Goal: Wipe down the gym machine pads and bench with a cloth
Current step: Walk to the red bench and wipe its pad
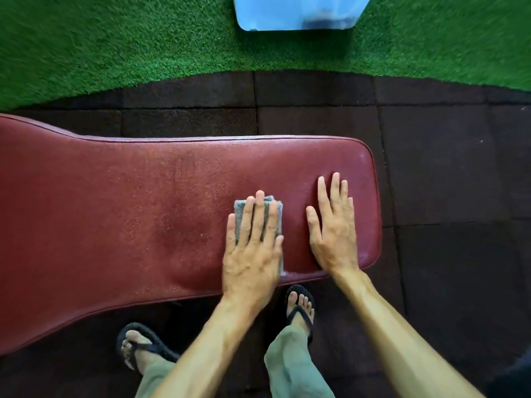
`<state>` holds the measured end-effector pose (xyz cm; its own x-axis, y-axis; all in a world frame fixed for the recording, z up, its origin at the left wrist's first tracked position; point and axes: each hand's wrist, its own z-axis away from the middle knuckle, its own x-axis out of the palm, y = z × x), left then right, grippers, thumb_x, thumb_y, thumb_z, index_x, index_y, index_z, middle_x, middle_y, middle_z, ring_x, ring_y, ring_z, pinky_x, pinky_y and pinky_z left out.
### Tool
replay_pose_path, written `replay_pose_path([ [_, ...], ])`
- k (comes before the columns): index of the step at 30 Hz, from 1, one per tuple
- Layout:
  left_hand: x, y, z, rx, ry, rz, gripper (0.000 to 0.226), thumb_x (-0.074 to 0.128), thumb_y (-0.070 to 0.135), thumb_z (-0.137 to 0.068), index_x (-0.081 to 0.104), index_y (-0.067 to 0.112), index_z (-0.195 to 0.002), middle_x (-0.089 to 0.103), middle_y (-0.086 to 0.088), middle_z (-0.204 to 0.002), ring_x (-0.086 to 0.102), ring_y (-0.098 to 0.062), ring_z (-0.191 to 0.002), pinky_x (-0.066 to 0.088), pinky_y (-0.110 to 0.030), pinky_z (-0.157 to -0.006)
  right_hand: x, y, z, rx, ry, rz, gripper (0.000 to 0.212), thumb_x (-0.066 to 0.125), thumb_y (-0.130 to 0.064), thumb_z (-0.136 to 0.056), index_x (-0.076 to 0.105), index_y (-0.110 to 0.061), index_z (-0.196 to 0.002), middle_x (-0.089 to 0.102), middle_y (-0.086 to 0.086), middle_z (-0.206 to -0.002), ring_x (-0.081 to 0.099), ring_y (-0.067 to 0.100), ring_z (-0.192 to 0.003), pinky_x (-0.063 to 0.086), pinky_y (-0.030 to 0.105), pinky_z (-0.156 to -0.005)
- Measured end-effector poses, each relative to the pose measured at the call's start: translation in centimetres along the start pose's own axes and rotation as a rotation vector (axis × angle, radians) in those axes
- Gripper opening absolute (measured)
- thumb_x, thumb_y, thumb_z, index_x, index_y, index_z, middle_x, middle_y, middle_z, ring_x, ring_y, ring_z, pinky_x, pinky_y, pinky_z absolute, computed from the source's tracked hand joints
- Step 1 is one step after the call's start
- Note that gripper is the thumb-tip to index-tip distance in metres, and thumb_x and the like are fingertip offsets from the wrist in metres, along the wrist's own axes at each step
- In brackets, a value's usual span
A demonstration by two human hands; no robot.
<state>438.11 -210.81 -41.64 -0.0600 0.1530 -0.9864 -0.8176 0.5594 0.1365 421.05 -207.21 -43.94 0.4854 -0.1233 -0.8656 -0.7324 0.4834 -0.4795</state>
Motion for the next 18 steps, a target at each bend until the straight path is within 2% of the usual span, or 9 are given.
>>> replay_pose_path([
  [2, -1.3, -4.7, 1.8, 0.034, -0.044, -0.081, 0.061, 0.027, 0.034, -0.101, 0.011, 0.016, -0.157, 0.009, -0.008, -0.165, 0.011, -0.027, -0.153, 0.015, -0.050, -0.122, 0.2, -0.5, 0.2, 0.020, 0.011, 0.063, 0.060, 0.026, -0.040, -0.102, 0.011, -0.023, -0.157, -0.002, 0.001, -0.167, -0.008, 0.018, -0.153, 0.003, 0.042, -0.125],
  [5, -2.6, -11.1, -3.0, -0.142, -0.026, -0.104, 0.061, 0.020, 0.034, -0.101, 0.006, 0.013, -0.157, 0.003, -0.012, -0.165, 0.003, -0.029, -0.154, 0.009, -0.050, -0.124, 0.4, -0.9, 0.4, 0.029, 0.014, 0.125, 0.061, 0.024, -0.041, -0.101, 0.010, -0.021, -0.157, -0.002, 0.004, -0.166, -0.006, 0.020, -0.154, 0.005, 0.043, -0.125],
  [7, -3.2, -10.5, -8.7, -0.297, 0.049, 0.001, 0.061, 0.016, 0.035, -0.101, 0.006, 0.011, -0.156, 0.003, -0.016, -0.165, 0.001, -0.033, -0.153, 0.008, -0.052, -0.124, 0.5, -0.9, 0.3, 0.026, 0.007, 0.133, 0.062, 0.023, -0.042, -0.101, 0.009, -0.021, -0.157, -0.002, 0.005, -0.166, -0.006, 0.022, -0.154, 0.005, 0.044, -0.125],
  [8, -3.2, -8.5, -10.5, -0.308, 0.058, 0.042, 0.061, 0.016, 0.035, -0.101, 0.008, 0.010, -0.156, 0.004, -0.017, -0.164, 0.002, -0.035, -0.153, 0.008, -0.053, -0.124, 0.5, -0.9, 0.2, 0.024, 0.005, 0.134, 0.062, 0.023, -0.042, -0.101, 0.010, -0.021, -0.157, -0.001, 0.006, -0.166, -0.005, 0.023, -0.154, 0.005, 0.044, -0.125],
  [9, -2.7, -5.9, -11.1, -0.247, 0.050, 0.053, 0.061, 0.018, 0.035, -0.101, 0.009, 0.010, -0.156, 0.005, -0.017, -0.164, 0.003, -0.036, -0.153, 0.009, -0.054, -0.124, 0.5, -0.8, 0.2, 0.020, 0.006, 0.137, 0.061, 0.023, -0.043, -0.101, 0.011, -0.022, -0.157, -0.001, 0.007, -0.166, -0.004, 0.024, -0.154, 0.007, 0.045, -0.124],
  [11, -1.6, -1.0, -8.2, 0.043, 0.000, 0.017, 0.060, 0.024, 0.033, -0.102, 0.011, 0.010, -0.156, 0.006, -0.016, -0.165, 0.004, -0.034, -0.153, 0.012, -0.052, -0.124, 0.5, -0.7, 0.2, -0.002, 0.006, 0.150, 0.060, 0.024, -0.046, -0.101, 0.014, -0.027, -0.157, 0.001, 0.009, -0.166, -0.001, 0.027, -0.154, 0.010, 0.047, -0.123],
  [13, -1.4, -0.8, -3.0, 0.250, -0.045, -0.034, 0.060, 0.028, 0.034, -0.102, 0.011, 0.013, -0.156, 0.007, -0.011, -0.165, 0.006, -0.029, -0.153, 0.016, -0.049, -0.123, 0.3, -0.5, 0.2, -0.024, -0.017, 0.158, 0.060, 0.025, -0.048, -0.100, 0.014, -0.030, -0.156, 0.000, 0.009, -0.166, -0.003, 0.028, -0.153, 0.010, 0.049, -0.123],
  [15, -2.0, -5.3, 0.1, 0.236, -0.063, -0.060, 0.061, 0.029, 0.034, -0.101, 0.009, 0.016, -0.157, 0.006, -0.008, -0.166, 0.007, -0.027, -0.153, 0.015, -0.047, -0.123, 0.2, -0.5, 0.3, -0.033, -0.040, 0.158, 0.061, 0.026, -0.050, -0.100, 0.013, -0.031, -0.157, -0.002, 0.007, -0.166, -0.007, 0.029, -0.153, 0.008, 0.051, -0.124],
  [18, -3.4, -13.8, -1.2, 0.005, -0.045, -0.130, 0.062, 0.023, 0.033, -0.100, 0.006, 0.014, -0.157, 0.000, -0.011, -0.166, 0.002, -0.029, -0.154, 0.010, -0.050, -0.124, 0.3, -1.2, 0.4, -0.037, -0.051, 0.183, 0.063, 0.028, -0.052, -0.099, 0.011, -0.032, -0.157, -0.004, 0.006, -0.166, -0.009, 0.032, -0.153, 0.005, 0.054, -0.123],
])
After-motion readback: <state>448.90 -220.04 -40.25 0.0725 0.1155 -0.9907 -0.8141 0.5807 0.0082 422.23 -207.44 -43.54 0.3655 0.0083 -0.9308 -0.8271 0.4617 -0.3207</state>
